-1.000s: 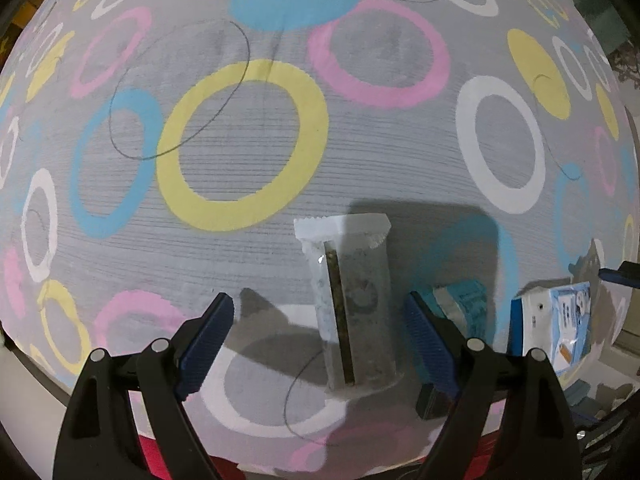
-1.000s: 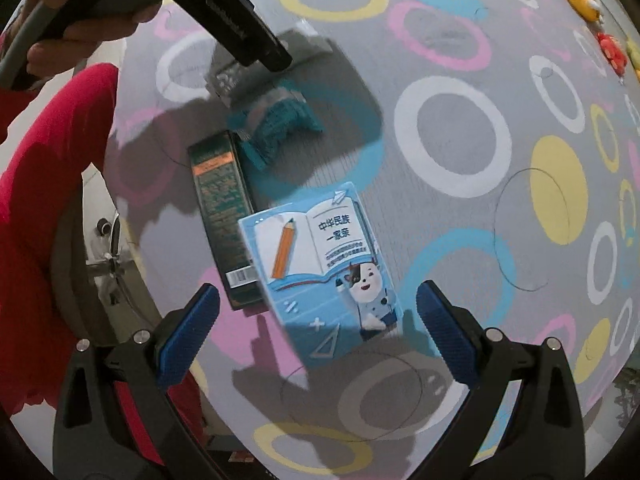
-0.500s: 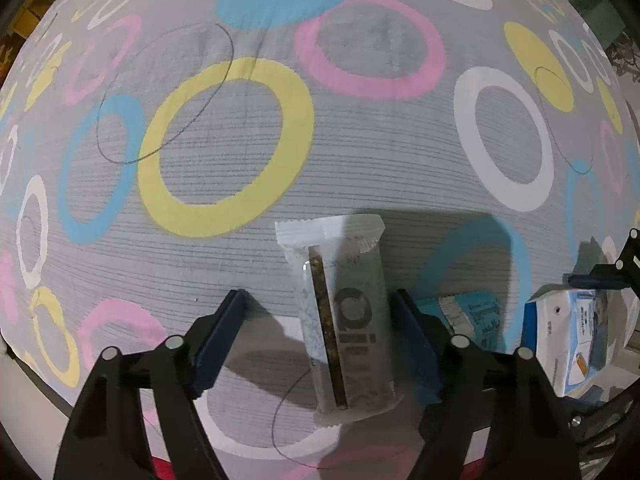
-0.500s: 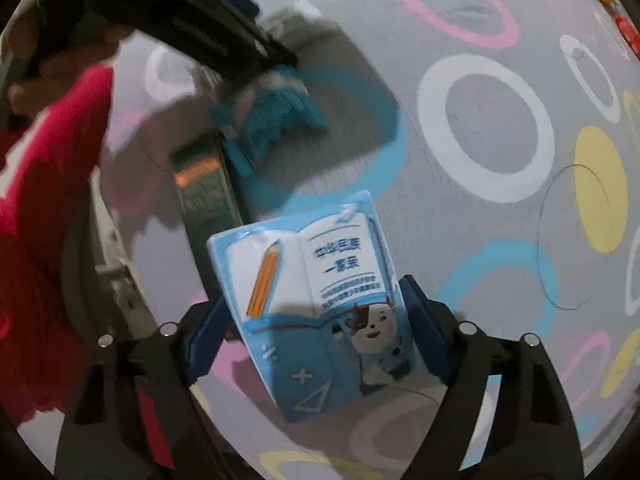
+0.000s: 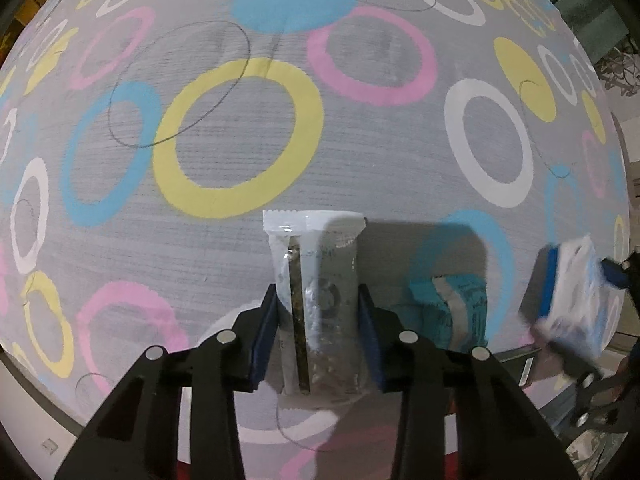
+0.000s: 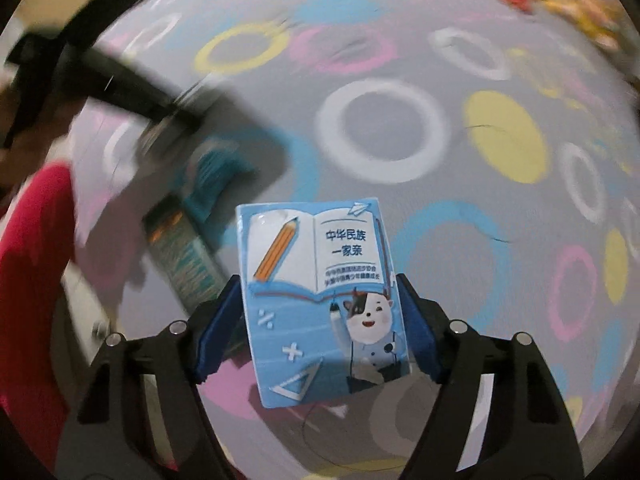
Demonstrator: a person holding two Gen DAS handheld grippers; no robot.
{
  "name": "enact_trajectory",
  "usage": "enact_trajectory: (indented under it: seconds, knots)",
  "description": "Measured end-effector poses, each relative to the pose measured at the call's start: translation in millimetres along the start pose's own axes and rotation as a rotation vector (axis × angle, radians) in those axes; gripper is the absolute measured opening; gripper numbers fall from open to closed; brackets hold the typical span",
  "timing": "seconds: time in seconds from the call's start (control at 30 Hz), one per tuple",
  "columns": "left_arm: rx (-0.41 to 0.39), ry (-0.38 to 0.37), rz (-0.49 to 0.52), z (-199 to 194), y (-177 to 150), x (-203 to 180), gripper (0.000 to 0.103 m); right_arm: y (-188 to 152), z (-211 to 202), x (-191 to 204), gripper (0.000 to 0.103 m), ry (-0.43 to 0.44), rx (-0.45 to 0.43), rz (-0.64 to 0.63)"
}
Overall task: Collect trash
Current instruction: 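Lift the snack bar wrapper with the left tool while the right tool lifts the blue box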
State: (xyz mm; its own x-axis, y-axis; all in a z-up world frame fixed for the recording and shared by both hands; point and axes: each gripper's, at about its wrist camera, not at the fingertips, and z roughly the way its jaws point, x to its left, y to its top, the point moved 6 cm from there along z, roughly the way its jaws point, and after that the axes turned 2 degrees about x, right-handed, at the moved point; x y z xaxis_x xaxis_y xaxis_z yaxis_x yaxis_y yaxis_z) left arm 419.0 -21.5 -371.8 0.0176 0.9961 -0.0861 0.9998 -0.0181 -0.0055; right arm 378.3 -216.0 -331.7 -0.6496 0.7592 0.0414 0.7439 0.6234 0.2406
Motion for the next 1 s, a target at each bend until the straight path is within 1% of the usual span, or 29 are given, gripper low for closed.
enact_trajectory:
  seconds: [0.07, 0.1, 0.17, 0.23, 0.27, 0.37, 0.43, 0.53, 0.57, 0.73, 0.8, 0.93, 1.0]
  knots:
    - [-0.01, -0.019, 0.003, -3.7, -4.2, 2.4, 0.037, -3.5, -8.4, -0.9, 0.073, -0.047, -0.042, 0.044]
    - [-0.013, -0.014, 0.002, -5.0, -6.2, 4.2, 0.037, -5.6, -14.0, 0.0, 0.073, -0.093, -0.064, 0.067]
    - [-0.025, -0.004, 0.001, -10.2, -13.0, 12.1, 0.037, -6.4, -23.5, -1.4, 0.073, -0.135, -0.097, 0.133]
    - [-0.042, -0.003, 0.007, -18.8, -19.5, 16.9, 0.037, -10.9, -34.2, 0.2, 0.073, -0.141, -0.119, 0.219]
    - [-0.054, 0.002, 0.013, -22.9, -20.8, 14.5, 0.037, -13.7, -42.1, -0.1, 0.073, -0.159, -0.141, 0.251]
    - [-0.106, 0.031, 0.044, -44.9, -35.7, 16.2, 0.037, -25.8, -61.7, 12.2, 0.073, -0.211, -0.187, 0.307]
    - [-0.14, 0.046, 0.066, -59.9, -45.3, 14.5, 0.037, -24.8, -77.1, 19.1, 0.073, -0.225, -0.214, 0.335]
    - [-0.188, 0.06, 0.101, -82.1, -68.2, 10.4, 0.037, -28.1, -105.1, 36.2, 0.073, -0.244, -0.26, 0.376]
    - [-0.203, 0.061, 0.113, -89.0, -78.0, 8.9, 0.037, -25.1, -111.6, 40.3, 0.073, -0.25, -0.271, 0.383]
    - [-0.25, 0.061, 0.158, -110.3, -109.1, 5.7, 0.037, -32.4, -149.2, 71.9, 0.073, -0.289, -0.333, 0.391]
    - [-0.256, 0.054, 0.174, -112.4, -117.0, 0.8, 0.037, -35.5, -158.0, 85.3, 0.073, -0.304, -0.35, 0.391]
    - [-0.257, 0.042, 0.197, -120.1, -149.0, -3.0, 0.037, -47.7, -167.4, 115.5, 0.073, -0.316, -0.366, 0.38]
    - [-0.261, 0.042, 0.205, -119.9, -160.0, -3.9, 0.037, -54.7, -170.9, 131.0, 0.073, -0.329, -0.375, 0.365]
